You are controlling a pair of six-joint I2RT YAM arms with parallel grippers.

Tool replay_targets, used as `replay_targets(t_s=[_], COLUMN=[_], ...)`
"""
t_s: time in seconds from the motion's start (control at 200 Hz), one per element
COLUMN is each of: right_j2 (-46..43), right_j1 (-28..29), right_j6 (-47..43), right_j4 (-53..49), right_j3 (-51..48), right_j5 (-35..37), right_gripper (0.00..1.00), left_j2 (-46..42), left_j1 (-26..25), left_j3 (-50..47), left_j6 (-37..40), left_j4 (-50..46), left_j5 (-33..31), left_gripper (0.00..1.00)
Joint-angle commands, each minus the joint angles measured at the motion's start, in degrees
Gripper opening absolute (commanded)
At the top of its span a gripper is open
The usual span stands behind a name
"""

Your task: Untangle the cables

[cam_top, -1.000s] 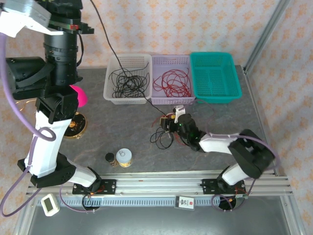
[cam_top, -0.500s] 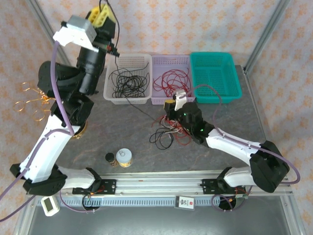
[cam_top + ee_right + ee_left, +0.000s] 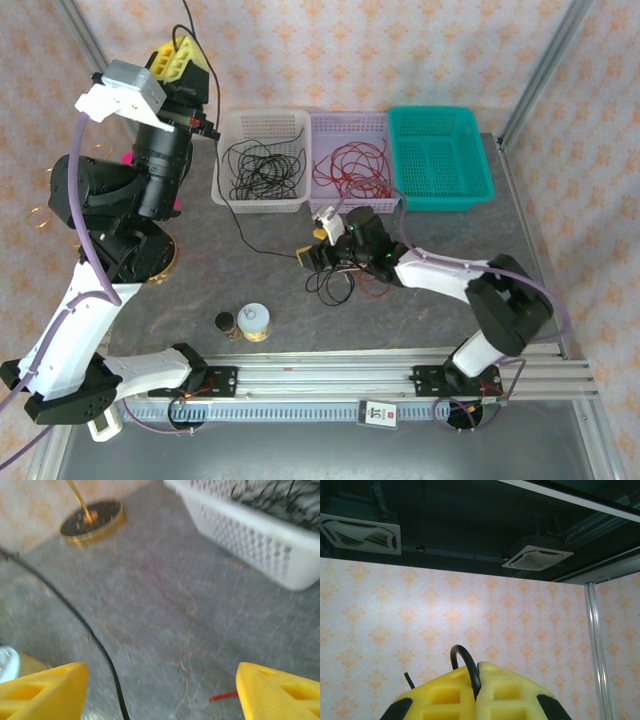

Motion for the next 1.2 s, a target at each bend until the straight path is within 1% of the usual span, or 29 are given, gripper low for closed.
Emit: replay_targets(t_s=[0.0,0.035,0.08,0.14,0.19,0.245,0.37,0.46,0.531,0.566,0.586,0.691,0.781,0.891,0.976,1.006,1.036,1.096,1.121,1.196], right_j2=[2.6,3.7,5.1,6.9,8.0,9.2,9.0,6.6,3.7,2.2,1.4,-1.8,-3.7,-5.4,-6.2,-6.4,-6.5,-6.7,-6.9,-7.4], right_j1=[0.1,0.1,0.1,0.1,0.1,0.1,0.1,0.1,0.1,0.0,0.0,-0.1,-0.1,-0.1,-0.1,-0.1,-0.1,-0.1,-0.1,-0.1], right_j6=[-4.3,-4.1,-3.6,-3.5,-3.3,-2.0,0.3,1.7,2.5,3.2,3.6,5.0,5.7,5.5,5.2,5.1,4.9,4.4,4.2,4.2], right_j4=[-2.3,-2.4,-2.1,-2.3,-3.0,-2.7,-1.3,-2.0,-2.6,-2.6,-2.7,-4.4,-6.9,-8.9,-9.9,-10.2,-10.8,-11.8,-12.1,-12.4], right_j3=[3.5,3.6,3.6,3.9,4.5,4.9,5.4,6.4,7.3,7.6,8.0,11.2,14.7,18.5,20.4,20.8,21.0,21.2,21.0,20.3], right_j5=[-3.6,-3.8,-3.7,-4.0,-3.4,0.0,12.0,16.6,19.3,21.0,22.3,27.1,30.1,31.5,31.4,31.4,31.4,31.0,30.8,30.1], right_gripper=[0.86,0.89,0.89,0.86,0.81,0.7,0.39,0.27,0.18,0.08,0.0,0.0,0.0,0.0,0.0,0.0,0.0,0.0,0.0,0.0], left_j2=[0.4,0.6,0.8,0.9,1.1,1.3,1.3,0.1,-2.8,-4.7,-5.9,-11.9,-16.8,-23.5,-27.3,-28.2,-28.8,-30.1,-30.5,-30.9], left_j1=[-0.3,-0.3,-0.3,-0.3,-0.3,-0.3,-0.3,-0.3,-0.3,-0.3,-0.3,-0.3,-0.3,-0.3,-0.3,-0.3,-0.4,-0.4,-0.4,-0.4], left_j3=[2.9,3.4,3.8,4.0,4.1,4.5,4.1,2.0,-3.0,-6.1,-8.1,-18.5,-28.4,-45.3,-55.3,-57.6,-59.4,-62.1,-63.1,-64.7], left_j6=[-0.6,-0.4,-0.2,-0.2,0.0,-0.1,-0.2,-1.2,-2.4,-4.3,-5.4,-10.9,-16.7,-24.9,-30.7,-32.3,-33.8,-35.7,-36.2,-37.0], left_j4=[-2.6,-3.1,-3.2,-3.1,-3.1,-3.5,-4.4,-5.3,-5.2,-4.6,-4.3,-4.5,-5.5,-2.3,-2.8,-3.9,-5.3,-7.6,-8.1,-9.9], left_j5=[1.6,1.8,1.8,1.8,1.8,2.1,1.3,-1.6,-2.7,-3.4,-3.9,-4.6,-2.9,-1.7,-1.6,-1.6,-1.9,-1.7,-1.6,-1.3], left_gripper=[0.0,0.0,0.0,0.0,0.0,0.0,0.0,0.0,0.0,0.0,0.0,0.0,0.0,0.21,0.26,0.29,0.34,0.49,0.53,0.62])
